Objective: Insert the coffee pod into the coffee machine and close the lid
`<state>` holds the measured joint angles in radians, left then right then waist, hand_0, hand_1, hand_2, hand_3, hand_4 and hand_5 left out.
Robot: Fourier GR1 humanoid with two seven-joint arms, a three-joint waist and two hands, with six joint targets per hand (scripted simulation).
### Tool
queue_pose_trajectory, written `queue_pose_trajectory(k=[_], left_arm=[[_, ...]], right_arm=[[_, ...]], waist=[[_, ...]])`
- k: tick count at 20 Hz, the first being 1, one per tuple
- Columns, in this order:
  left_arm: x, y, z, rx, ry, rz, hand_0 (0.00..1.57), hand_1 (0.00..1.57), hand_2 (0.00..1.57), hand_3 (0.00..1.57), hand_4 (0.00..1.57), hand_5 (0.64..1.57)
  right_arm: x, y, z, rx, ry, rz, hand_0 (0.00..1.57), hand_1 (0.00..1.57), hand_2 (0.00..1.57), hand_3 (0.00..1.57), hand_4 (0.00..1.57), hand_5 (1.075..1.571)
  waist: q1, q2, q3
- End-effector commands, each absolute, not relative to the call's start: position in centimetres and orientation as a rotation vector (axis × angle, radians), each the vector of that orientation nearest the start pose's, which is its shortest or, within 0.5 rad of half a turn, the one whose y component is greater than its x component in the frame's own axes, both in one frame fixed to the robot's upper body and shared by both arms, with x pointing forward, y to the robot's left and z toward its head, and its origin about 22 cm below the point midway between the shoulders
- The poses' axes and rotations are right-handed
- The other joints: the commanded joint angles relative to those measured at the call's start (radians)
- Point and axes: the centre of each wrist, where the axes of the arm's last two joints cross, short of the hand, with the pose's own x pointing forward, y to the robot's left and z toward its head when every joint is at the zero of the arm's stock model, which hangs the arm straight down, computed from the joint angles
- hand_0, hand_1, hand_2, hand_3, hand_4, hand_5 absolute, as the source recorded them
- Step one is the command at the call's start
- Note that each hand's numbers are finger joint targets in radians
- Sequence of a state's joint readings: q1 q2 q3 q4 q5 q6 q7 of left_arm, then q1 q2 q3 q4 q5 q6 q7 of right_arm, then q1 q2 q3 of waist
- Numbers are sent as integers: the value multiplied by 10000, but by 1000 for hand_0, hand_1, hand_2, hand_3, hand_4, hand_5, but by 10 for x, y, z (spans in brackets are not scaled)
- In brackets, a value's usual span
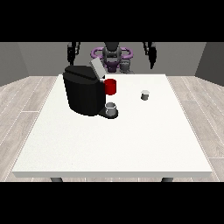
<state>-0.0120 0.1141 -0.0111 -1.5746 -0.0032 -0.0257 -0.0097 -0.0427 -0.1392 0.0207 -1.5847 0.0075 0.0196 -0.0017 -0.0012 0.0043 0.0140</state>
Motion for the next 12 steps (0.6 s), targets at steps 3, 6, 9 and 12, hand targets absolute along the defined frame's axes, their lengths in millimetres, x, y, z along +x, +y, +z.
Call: queue_pose_trajectory(k=[3, 6, 9, 12], left_arm=[[247, 253, 3, 425, -16667, -984, 0, 0, 0, 0, 311, 1571], [252, 262, 22, -122, -17332, -1074, 0, 0, 0, 0, 311, 1571], [250, 279, 18, 920, -17212, -2506, 0, 0, 0, 0, 213, 1571], [268, 305, 32, 1960, -16774, -2841, 0, 0, 0, 0, 0, 1571]], right_arm=[[243, -244, -3, -481, -15645, 1017, 0, 0, 0, 0, 128, 1571], [230, -246, -27, -609, -15023, 883, 0, 0, 0, 0, 128, 1571], [255, -261, 12, -1591, -16550, -1361, 0, 0, 0, 0, 95, 1571], [247, -236, -1, -1280, -16833, -1185, 0, 0, 0, 0, 145, 1571]], waist=[[-78, -100, -141], [31, -122, -138], [-298, -144, -139], [-506, 188, -139]])
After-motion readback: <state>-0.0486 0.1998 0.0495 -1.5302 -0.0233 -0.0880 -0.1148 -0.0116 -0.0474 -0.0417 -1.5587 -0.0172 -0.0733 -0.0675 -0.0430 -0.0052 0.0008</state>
